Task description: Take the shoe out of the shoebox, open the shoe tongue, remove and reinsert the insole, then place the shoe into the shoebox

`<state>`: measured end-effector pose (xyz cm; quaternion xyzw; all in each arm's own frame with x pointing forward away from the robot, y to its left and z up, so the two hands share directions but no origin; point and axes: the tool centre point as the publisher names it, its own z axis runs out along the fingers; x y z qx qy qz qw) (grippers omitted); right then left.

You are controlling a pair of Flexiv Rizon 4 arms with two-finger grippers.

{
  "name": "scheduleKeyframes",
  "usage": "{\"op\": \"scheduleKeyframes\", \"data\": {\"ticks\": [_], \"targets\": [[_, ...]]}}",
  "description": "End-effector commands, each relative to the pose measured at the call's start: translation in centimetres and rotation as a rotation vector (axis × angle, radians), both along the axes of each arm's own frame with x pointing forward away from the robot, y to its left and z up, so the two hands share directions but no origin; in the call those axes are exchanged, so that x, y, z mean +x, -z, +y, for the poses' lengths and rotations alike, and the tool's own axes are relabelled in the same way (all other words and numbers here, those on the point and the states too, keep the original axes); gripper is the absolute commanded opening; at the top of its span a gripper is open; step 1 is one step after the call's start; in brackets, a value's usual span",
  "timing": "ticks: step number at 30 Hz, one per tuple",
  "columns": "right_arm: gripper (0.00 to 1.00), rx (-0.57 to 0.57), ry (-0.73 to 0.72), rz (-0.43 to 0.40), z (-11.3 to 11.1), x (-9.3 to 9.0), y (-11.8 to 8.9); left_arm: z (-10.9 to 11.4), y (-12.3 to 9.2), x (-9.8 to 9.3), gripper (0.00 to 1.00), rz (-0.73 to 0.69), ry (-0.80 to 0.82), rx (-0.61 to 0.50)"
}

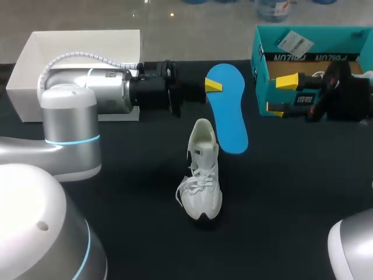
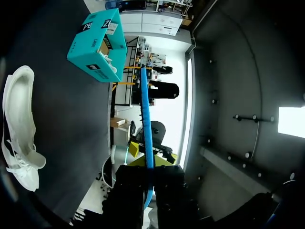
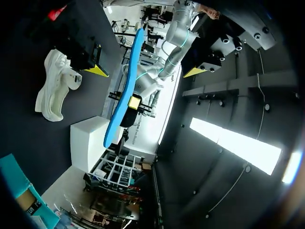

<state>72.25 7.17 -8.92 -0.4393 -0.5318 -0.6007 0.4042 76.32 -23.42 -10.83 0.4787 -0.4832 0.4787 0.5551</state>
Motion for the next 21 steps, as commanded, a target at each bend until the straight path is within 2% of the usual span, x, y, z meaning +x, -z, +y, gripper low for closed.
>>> {"op": "scheduleKeyframes", "data": {"ticks": [1, 14, 21], "targets": [[1.0, 0.06, -0.042, -0.001, 0.54, 1.15, 0.36, 0.03, 0.04, -0.02, 0.0, -0.004, 0.002, 0.003], [1.0, -0.002, -0.05, 0.034, 0.18, 1.14, 0.48, -0.1, -0.36, -0.14, 0.0, -0.021, 0.024, 0.014], [1.0, -0.098, -0.076, 0.074, -0.11, 1.02, 0.74, -0.17, -0.51, -0.07, 0.0, -0.035, 0.035, 0.022]]}}
